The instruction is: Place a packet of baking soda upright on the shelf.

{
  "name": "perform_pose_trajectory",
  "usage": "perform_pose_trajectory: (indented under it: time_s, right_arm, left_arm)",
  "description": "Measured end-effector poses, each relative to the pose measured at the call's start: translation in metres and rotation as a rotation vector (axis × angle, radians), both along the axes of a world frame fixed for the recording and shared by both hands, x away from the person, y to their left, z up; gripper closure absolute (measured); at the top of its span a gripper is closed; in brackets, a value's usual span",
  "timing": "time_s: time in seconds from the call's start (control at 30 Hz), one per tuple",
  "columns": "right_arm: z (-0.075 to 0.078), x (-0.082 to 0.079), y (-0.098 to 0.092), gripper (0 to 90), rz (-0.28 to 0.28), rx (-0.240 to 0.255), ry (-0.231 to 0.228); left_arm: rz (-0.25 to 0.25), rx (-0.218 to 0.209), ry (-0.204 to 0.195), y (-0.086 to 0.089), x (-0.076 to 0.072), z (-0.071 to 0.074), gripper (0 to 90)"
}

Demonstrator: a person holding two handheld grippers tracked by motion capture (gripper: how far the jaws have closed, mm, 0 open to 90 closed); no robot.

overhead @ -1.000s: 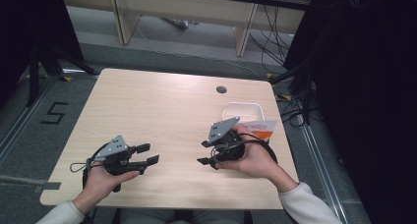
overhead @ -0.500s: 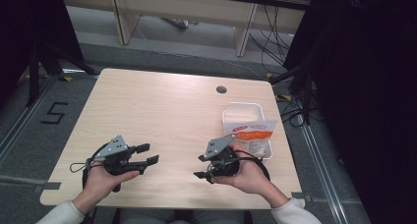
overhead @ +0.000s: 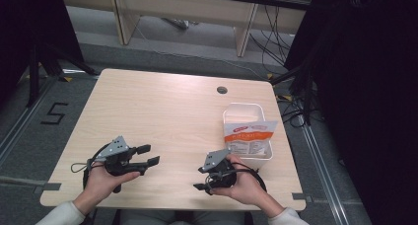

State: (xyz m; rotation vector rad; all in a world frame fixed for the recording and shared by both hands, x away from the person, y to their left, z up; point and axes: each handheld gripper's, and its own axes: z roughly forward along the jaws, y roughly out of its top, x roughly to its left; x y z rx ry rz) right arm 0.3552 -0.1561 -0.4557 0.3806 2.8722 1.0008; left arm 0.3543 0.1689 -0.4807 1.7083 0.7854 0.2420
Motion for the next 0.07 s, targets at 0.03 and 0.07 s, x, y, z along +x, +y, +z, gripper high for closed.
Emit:
perform_pose_trajectory:
  time_s: [0.03,0.07]
  right_arm:
    - [0.0004,-0.0001,-0.0002,43.8,-0.002,0.000,0.001]
    - [0.0010,-0.0003,-0.0005,43.7,0.000,0.001,0.003]
  left_arm:
    - [0.008,0.005,0.002,-0.0002,-0.0005,0.0003,37.8]
    - [0.008,0.005,0.002,-0.0002,-0.0005,0.0003,37.8]
